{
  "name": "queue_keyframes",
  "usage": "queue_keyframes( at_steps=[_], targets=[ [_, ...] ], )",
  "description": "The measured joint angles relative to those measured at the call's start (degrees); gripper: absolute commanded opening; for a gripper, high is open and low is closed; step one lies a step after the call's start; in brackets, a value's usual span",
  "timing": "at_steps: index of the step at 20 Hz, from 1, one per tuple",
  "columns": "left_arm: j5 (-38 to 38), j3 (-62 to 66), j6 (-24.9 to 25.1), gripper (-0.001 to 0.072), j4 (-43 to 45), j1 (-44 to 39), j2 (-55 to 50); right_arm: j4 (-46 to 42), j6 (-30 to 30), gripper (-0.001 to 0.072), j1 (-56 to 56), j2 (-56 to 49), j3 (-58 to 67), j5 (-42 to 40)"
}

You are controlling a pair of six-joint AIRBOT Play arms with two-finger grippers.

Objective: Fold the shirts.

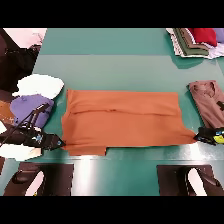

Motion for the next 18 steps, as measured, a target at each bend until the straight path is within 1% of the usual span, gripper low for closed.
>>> queue_keyframes(
  at_steps=[2, 5, 8, 11, 15, 18],
  targets=[
    [0.6, 2.7, -0.6, 0.0023, -0.2, 0.0, -0.2, -0.7, 1.3, 0.0015, 2.3, 1.0, 2.6, -0.8],
    [6.1, 7.6, -0.1, 0.0024, -0.3, 0.0, -4.9, -1.5, 2.9, 0.0015, 7.6, -3.2, 8.2, -3.2],
    [12.7, 12.8, 2.5, 0.0024, -0.4, 0.0, -13.5, -1.8, 3.9, 0.0015, 12.4, -11.8, 14.5, -6.1],
    [18.0, 18.8, 4.9, 0.0025, -0.5, 0.0, -24.7, -1.9, 4.9, 0.0015, 15.5, -22.3, 20.9, -8.3],
    [24.0, 26.7, 6.2, 0.0025, -0.6, 0.0, -38.2, -1.8, 5.9, 0.0017, 17.9, -34.6, 28.0, -10.1],
    [27.2, 31.4, 6.6, 0.0029, -0.9, 0.0, -44.9, 1.1, 6.5, 0.0018, 17.9, -42.0, 33.0, -11.3]
  ],
)
